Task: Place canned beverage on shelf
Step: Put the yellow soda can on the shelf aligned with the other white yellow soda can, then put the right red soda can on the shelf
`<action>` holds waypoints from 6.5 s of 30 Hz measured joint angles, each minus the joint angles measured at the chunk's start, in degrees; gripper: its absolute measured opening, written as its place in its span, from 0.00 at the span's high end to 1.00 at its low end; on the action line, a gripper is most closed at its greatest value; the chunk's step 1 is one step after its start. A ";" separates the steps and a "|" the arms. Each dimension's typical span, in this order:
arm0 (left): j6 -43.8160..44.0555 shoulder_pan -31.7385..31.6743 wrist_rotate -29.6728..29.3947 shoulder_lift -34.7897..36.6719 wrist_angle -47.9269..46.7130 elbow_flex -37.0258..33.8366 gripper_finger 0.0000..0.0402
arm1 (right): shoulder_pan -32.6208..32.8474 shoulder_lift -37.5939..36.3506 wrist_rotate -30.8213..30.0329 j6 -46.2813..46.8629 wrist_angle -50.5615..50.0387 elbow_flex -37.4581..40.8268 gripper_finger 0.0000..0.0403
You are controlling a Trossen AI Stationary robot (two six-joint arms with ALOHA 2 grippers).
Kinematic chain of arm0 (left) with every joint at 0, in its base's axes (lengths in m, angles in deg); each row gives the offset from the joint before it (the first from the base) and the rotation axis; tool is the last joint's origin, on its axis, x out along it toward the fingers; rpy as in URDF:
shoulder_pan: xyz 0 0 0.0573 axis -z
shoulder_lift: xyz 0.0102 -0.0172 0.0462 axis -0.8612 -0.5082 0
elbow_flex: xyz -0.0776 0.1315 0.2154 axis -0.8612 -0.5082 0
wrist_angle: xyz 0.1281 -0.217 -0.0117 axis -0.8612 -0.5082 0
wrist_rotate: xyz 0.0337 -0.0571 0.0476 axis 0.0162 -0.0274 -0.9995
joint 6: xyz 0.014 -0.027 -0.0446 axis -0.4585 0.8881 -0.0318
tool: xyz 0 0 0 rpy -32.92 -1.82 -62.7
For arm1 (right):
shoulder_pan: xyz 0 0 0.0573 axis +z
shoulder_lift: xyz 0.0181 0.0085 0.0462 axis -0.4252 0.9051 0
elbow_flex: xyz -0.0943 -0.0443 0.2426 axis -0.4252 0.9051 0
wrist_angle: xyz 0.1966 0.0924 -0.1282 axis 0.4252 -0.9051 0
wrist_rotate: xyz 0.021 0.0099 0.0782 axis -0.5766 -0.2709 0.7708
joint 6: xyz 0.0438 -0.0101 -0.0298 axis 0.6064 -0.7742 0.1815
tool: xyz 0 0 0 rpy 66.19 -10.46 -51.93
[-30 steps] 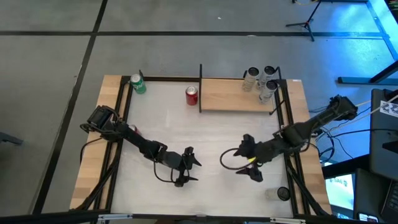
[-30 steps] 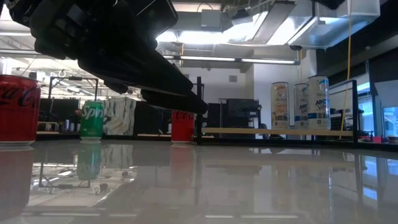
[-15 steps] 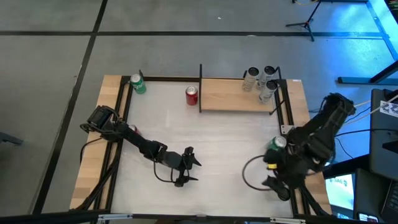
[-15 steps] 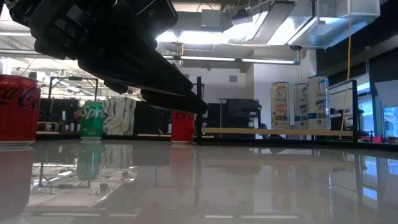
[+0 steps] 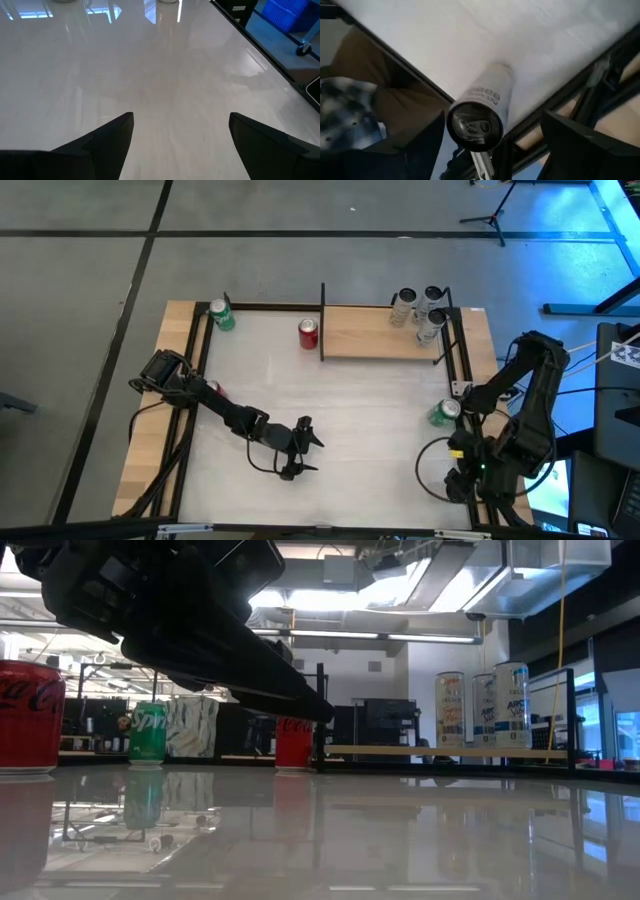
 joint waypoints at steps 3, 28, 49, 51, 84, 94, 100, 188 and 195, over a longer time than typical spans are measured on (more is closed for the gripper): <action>-0.15 0.02 0.00 0.00 0.00 0.00 0.21 | 0.88 2.12 2.09 0.89 0.09 -0.01 0.23; -0.15 0.00 -0.24 0.00 -0.22 0.00 0.21 | 1.52 8.49 -0.51 -4.37 5.47 0.01 0.25; -0.15 0.00 -0.26 0.00 -0.22 0.00 0.21 | 1.39 12.69 2.71 -10.37 2.65 0.03 0.29; -0.15 0.00 -0.26 0.00 -0.22 0.00 0.21 | 1.39 12.69 2.52 -10.75 2.44 0.03 0.35; 3.13 1.55 -2.60 0.00 -1.24 0.00 0.21 | -31.94 12.43 -17.17 -67.76 -13.65 -21.22 0.40; 3.08 1.51 -9.73 0.00 -0.76 0.00 0.21 | -52.51 12.39 -16.58 -86.40 -15.94 -21.78 0.40; 3.08 1.53 -9.73 0.00 0.15 0.00 0.21 | -65.84 12.39 -16.53 -94.74 -15.90 -21.78 0.40; 2.91 1.49 -10.58 0.00 0.34 -0.02 0.21 | -97.90 12.51 -6.15 -114.28 -13.14 -22.54 0.12; 2.92 1.42 -10.94 0.00 3.26 -0.02 0.21 | -85.63 6.57 -6.59 -111.41 -7.20 -23.58 0.12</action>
